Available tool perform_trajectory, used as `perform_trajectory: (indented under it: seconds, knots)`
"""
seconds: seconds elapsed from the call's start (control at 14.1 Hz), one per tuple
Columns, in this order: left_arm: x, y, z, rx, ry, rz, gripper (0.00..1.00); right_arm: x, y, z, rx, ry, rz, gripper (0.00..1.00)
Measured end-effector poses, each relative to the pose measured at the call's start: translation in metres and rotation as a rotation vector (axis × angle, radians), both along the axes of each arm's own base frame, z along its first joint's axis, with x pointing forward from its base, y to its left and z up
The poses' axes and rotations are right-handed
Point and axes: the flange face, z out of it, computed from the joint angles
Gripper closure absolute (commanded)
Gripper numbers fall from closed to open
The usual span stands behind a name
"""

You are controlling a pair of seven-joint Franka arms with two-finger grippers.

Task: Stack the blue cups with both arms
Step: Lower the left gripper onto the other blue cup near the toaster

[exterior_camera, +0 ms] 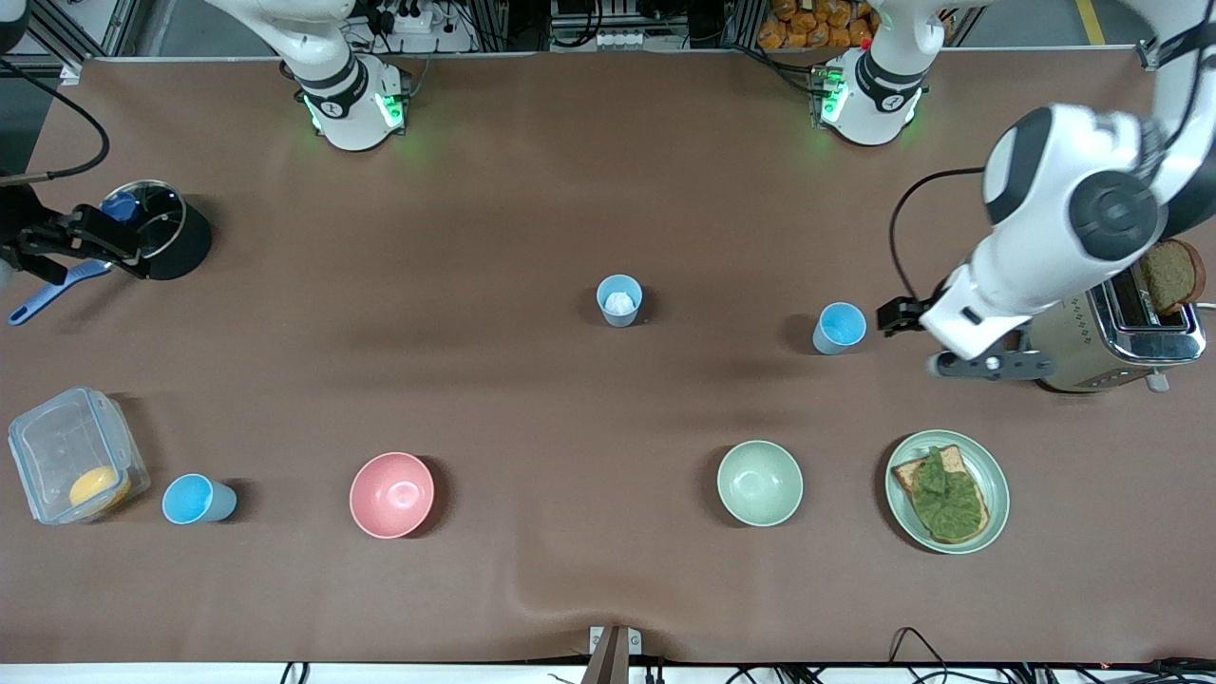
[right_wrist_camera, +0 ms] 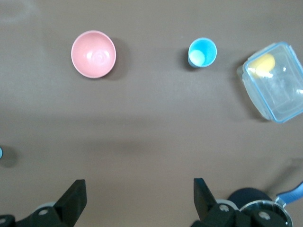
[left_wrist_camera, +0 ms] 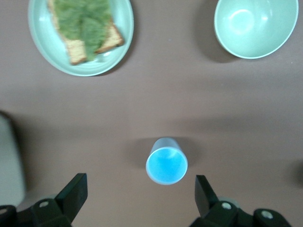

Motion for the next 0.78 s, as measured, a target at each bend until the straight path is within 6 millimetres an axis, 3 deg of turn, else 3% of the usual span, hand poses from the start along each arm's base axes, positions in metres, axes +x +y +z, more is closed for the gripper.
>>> perform_trajectory:
  seconds: [0.21,0.43,0.57,0.78]
  knots:
    - [-0.012,-0.007,-0.057,-0.029,-0.036,-0.013,0.0,-0.003,0.0,-0.003,0.001,0.032,-0.007,0.0]
    - [-0.035,-0.027,-0.105,-0.05,-0.054,-0.05,0.0,-0.004,-0.004,-0.005,-0.004,0.039,-0.013,0.0]
    - [-0.044,-0.039,-0.121,-0.06,-0.059,-0.071,0.0,-0.005,-0.003,-0.006,-0.007,0.047,-0.015,0.0]
    - [-0.05,-0.046,-0.13,-0.066,-0.06,-0.085,0.0,-0.006,-0.002,-0.007,-0.007,0.062,-0.018,0.0]
